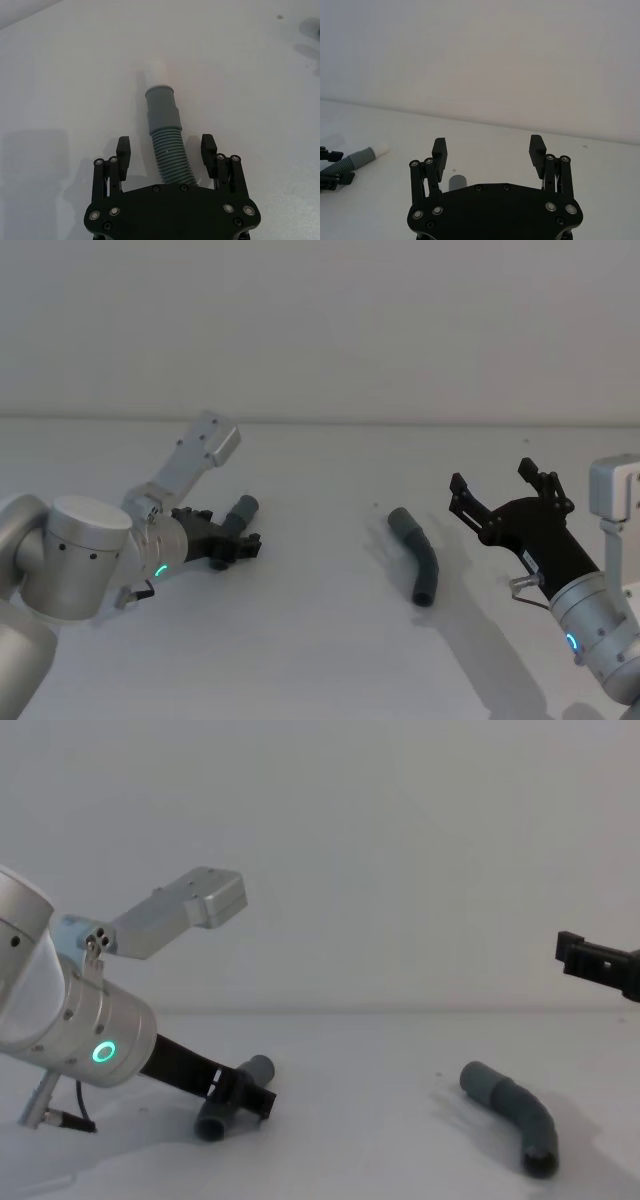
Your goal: Use both hands to pick up one end of the pipe from the table, align the ends, and insert them.
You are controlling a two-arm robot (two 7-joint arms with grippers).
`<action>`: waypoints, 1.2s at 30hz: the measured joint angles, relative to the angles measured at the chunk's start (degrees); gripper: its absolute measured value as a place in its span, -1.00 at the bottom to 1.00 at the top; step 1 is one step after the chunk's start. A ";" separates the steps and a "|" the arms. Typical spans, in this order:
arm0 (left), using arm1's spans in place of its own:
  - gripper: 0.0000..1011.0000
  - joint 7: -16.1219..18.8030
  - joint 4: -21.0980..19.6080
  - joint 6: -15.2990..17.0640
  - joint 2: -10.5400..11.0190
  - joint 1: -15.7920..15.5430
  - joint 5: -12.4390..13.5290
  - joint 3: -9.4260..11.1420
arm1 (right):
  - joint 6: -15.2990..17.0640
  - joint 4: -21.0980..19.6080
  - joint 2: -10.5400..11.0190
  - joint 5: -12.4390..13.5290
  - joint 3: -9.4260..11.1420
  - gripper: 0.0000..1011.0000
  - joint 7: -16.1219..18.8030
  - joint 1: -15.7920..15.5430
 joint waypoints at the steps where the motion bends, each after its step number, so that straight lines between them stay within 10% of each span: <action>1: 0.66 0.02 0.00 0.02 -0.02 0.01 0.02 -0.01 | 0.00 0.00 0.00 0.00 0.00 0.98 0.00 0.00; 36: 0.23 0.14 0.00 0.19 -0.03 0.03 0.12 -0.03 | 0.17 -0.12 -0.06 -0.01 0.01 0.98 0.02 -0.08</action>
